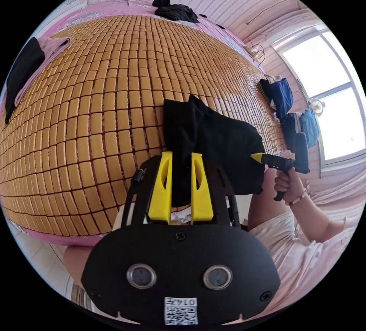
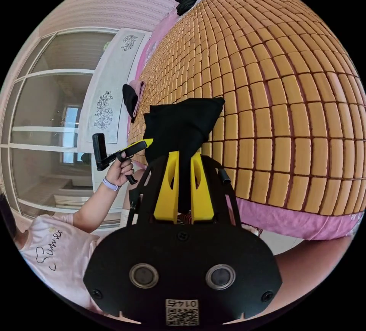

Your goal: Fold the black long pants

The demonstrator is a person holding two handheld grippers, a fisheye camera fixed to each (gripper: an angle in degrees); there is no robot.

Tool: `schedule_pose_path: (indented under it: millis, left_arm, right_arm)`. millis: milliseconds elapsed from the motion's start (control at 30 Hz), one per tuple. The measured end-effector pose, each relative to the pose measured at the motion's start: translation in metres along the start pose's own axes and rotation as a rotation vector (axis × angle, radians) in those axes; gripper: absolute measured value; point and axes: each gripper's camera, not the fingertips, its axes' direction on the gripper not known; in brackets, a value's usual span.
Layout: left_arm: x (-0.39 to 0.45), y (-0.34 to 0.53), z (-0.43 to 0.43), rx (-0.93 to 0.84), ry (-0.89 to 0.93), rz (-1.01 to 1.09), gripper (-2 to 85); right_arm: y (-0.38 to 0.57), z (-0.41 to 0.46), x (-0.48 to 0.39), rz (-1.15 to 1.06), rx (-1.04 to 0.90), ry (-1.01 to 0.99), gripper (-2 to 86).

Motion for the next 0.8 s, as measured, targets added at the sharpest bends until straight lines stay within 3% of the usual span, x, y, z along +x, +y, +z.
schedule_pose_path:
  millis: [200, 433, 567, 633, 700, 800]
  left_arm:
    - [0.024, 0.004, 0.009, 0.074, 0.033, 0.044, 6.3]
    - [0.108, -0.060, 0.015, 0.256, 0.351, 0.116, 6.5]
    - [0.192, -0.132, 0.001, 0.402, 0.493, 0.239, 8.9]
    - [0.216, -0.159, -0.002, 0.372, 0.574, 0.264, 10.1]
    - [0.223, -0.180, -0.006, 0.319, 0.630, 0.281, 10.7]
    - [0.203, -0.184, -0.024, 0.321, 0.498, 0.367, 10.3]
  right_arm:
    - [-0.043, -0.036, -0.088, -0.431, -0.089, 0.177, 3.4]
    - [-0.102, -0.162, -0.104, -0.649, -0.137, 0.538, 3.8]
    - [-0.124, -0.278, -0.072, -0.490, -0.002, 0.784, 5.5]
    - [-0.135, -0.343, -0.021, -0.246, 0.119, 0.995, 7.9]
    - [-0.134, -0.375, 0.031, -0.037, 0.236, 1.074, 9.6]
    - [-0.105, -0.382, 0.129, 0.281, 0.331, 0.942, 10.4]
